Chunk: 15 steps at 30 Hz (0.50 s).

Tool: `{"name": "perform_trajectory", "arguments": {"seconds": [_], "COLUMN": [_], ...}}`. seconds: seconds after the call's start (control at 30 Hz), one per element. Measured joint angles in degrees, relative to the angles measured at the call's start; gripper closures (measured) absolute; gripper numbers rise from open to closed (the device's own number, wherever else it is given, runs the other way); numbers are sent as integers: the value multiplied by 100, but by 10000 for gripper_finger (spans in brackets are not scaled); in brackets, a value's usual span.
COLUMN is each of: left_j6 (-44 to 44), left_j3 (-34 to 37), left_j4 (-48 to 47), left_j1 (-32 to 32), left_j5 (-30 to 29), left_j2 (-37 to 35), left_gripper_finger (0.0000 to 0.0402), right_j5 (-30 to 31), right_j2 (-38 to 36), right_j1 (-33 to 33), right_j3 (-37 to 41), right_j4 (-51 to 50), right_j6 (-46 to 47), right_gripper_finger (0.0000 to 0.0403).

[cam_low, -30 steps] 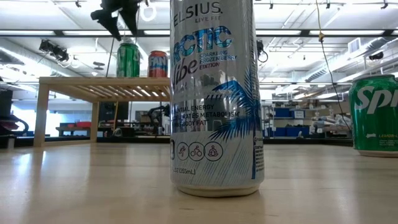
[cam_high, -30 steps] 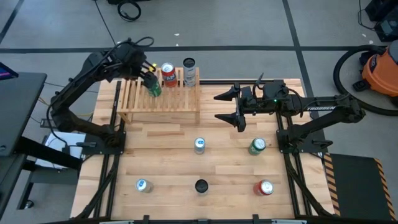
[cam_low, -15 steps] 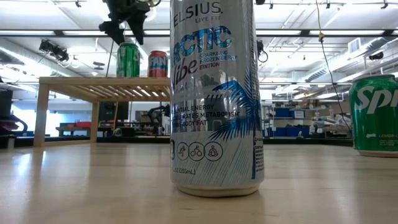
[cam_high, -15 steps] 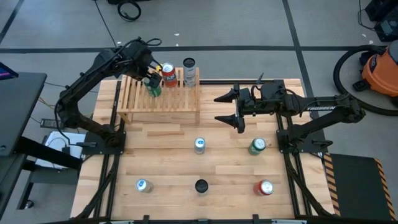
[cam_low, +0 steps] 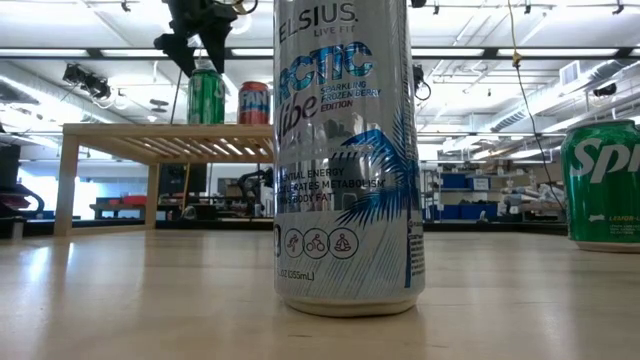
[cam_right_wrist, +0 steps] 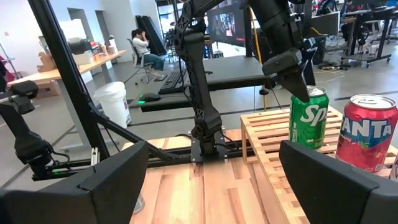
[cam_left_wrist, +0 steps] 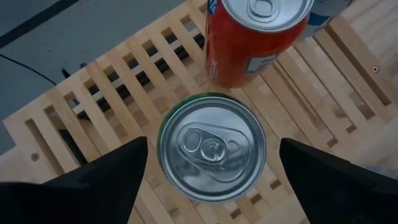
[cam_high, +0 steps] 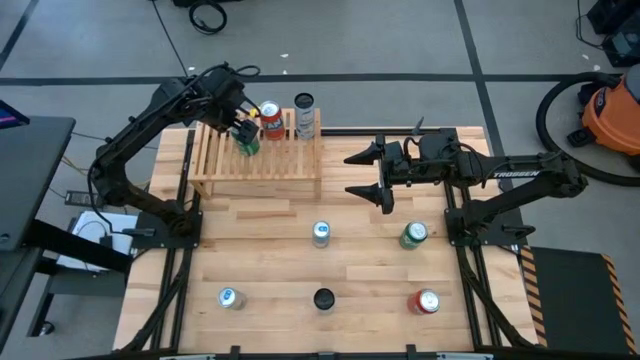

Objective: Place canned beverage on shelf
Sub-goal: Put the top green soda can on the shelf

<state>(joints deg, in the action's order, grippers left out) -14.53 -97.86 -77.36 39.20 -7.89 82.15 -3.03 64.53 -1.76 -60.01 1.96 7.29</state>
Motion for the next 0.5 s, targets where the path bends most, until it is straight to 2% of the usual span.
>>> {"name": "perform_trajectory", "arguments": {"seconds": [0.5], "left_j6": [173], "left_j3": [-4], "left_j4": [-118], "left_j1": [20], "left_j5": [-3], "left_j2": [614], "left_gripper_finger": [35], "right_j5": [-3], "right_j2": [1], "right_j1": [12], "right_j3": [0], "right_j4": [-41], "right_j6": [1], "right_gripper_finger": [31]}}
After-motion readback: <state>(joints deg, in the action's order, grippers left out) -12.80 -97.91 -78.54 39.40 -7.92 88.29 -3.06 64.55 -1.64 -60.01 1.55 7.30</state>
